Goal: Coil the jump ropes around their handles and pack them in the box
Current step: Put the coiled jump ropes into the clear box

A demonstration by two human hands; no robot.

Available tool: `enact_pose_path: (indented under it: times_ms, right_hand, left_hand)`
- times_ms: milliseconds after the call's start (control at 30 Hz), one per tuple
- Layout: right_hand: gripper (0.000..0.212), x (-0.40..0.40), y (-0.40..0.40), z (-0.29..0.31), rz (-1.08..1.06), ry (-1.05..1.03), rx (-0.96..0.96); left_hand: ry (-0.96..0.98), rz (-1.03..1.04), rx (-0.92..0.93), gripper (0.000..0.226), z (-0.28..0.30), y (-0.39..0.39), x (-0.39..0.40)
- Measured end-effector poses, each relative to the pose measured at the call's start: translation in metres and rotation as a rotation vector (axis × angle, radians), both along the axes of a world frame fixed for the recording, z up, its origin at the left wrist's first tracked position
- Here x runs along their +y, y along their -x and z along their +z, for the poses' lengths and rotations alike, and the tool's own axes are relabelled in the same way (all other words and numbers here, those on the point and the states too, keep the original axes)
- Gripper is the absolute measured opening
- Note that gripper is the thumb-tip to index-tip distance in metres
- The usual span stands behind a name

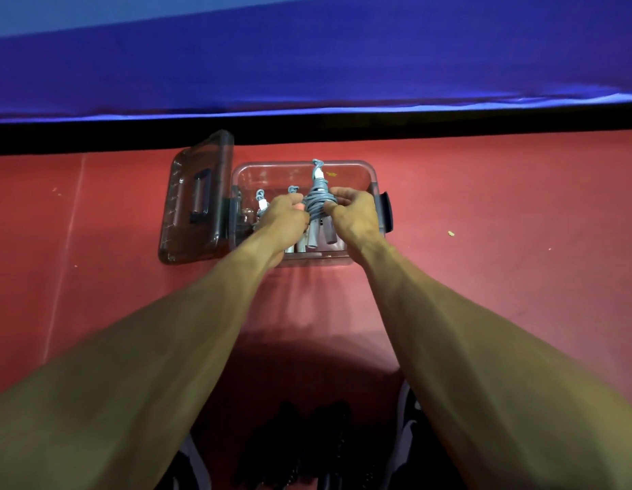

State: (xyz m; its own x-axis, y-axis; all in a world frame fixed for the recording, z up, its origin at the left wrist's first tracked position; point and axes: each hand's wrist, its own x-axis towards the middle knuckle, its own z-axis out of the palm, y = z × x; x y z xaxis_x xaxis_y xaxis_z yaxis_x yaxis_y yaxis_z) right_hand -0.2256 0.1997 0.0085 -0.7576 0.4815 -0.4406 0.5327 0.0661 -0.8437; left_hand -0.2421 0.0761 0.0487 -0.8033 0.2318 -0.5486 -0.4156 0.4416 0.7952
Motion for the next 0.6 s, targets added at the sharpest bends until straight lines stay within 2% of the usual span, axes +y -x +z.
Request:
enact_pose_path:
  times_ms: [167, 300, 333, 400, 467, 600]
  right_hand:
    - [0.033, 0.003, -0.004, -0.002, 0.023, -0.031, -0.031]
    - [0.03, 0.003, -0.018, -0.015, 0.041, -0.098, -0.102]
    - [0.029, 0.002, -0.021, -0.018, 0.038, -0.109, -0.105]
    - [0.026, 0.001, -0.026, -0.014, 0.031, -0.133, -0.089]
    - [0.024, -0.001, -0.032, -0.007, 0.0, -0.178, -0.033]
    - [0.024, -0.015, -0.063, 0.01, -0.012, 0.002, -0.019]
  left_hand:
    - [-0.028, 0.004, -0.051, 0.046, -0.014, 0.002, 0.002]
    - [-0.006, 0.005, -0.048, 0.032, -0.024, -0.001, -0.001]
    - [-0.007, 0.014, -0.036, 0.035, -0.026, -0.002, -0.003]
    - [-0.016, 0.06, -0.015, 0.042, -0.024, -0.009, -0.006]
    - [-0.042, 0.128, 0.008, 0.035, -0.017, -0.02, -0.012]
    - [-0.062, 0.16, 0.011, 0.027, -0.006, -0.059, -0.025]
